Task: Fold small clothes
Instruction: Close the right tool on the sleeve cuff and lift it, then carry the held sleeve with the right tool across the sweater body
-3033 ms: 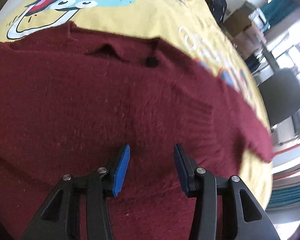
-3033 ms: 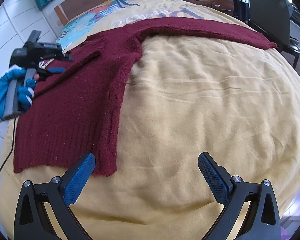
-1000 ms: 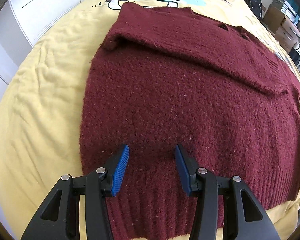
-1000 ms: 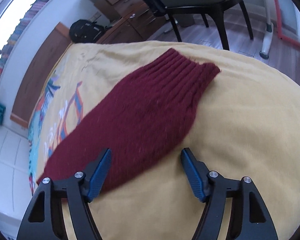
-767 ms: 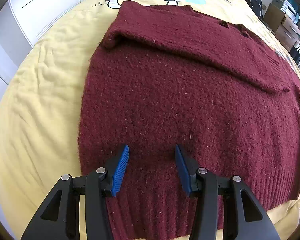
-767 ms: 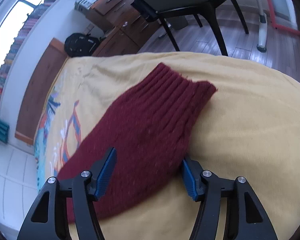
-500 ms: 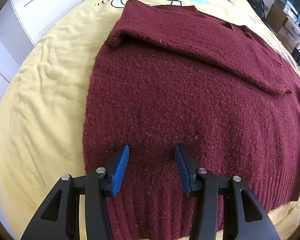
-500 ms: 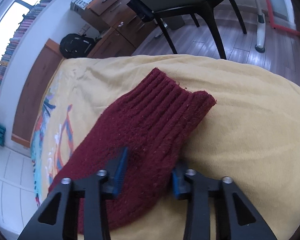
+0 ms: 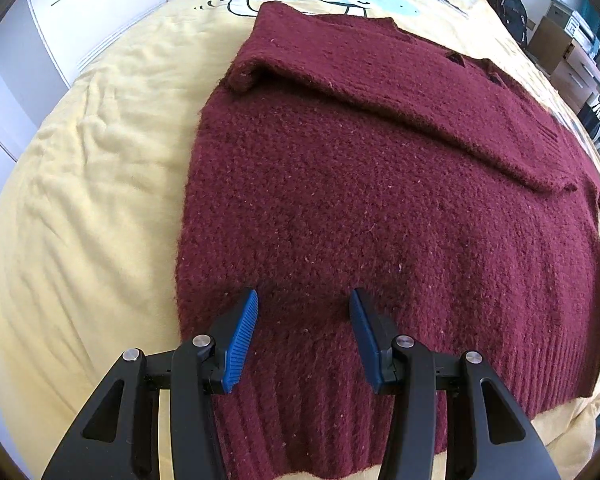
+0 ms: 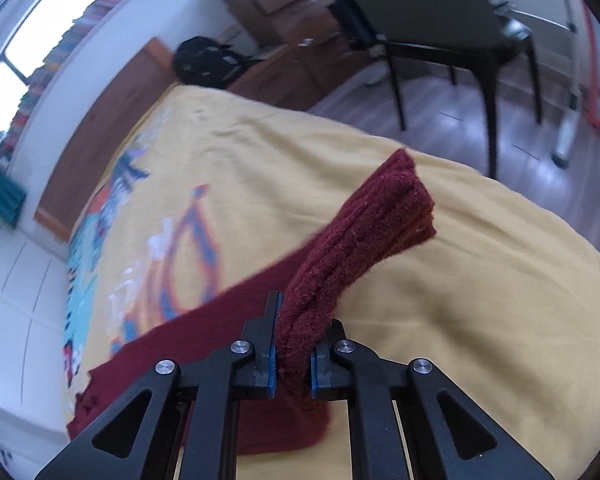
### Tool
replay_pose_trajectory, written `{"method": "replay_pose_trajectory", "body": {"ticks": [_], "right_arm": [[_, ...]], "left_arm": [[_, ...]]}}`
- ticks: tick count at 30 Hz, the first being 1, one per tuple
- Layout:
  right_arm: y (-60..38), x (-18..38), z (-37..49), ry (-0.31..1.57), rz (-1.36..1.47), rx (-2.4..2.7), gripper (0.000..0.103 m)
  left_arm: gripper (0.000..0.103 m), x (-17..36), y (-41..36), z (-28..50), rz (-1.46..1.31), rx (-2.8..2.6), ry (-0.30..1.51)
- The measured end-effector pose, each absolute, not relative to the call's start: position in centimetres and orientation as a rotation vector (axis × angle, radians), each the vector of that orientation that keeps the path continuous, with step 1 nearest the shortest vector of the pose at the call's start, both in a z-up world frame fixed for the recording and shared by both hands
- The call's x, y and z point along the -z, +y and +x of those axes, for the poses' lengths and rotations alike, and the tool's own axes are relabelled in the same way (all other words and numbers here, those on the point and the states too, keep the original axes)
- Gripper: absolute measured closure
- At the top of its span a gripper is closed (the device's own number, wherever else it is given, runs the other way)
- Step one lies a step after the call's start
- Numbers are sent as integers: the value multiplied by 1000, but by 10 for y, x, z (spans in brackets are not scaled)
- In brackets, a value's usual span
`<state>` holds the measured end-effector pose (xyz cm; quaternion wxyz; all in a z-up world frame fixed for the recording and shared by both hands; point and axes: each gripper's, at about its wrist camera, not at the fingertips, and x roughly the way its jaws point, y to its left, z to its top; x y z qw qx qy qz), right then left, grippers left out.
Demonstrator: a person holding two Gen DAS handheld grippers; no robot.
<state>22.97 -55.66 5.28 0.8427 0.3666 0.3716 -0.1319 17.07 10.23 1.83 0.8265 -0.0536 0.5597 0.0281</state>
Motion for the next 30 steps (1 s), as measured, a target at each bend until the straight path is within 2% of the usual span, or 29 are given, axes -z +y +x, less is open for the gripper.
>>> {"method": "replay_pose_trajectory", "body": {"ticks": [9,18,30], "right_arm": [[-451,-70,276,838,825,30,92],[-306,-78,326,933,773,-176,92],[-131,-103,364,939,740,-430,92]], "left_arm": [[61,-30,132,154,-167,-43,1160],[61,-38,165,135,-203,-52,1138],[61,-42,206,113,-244,-75,1118]]}}
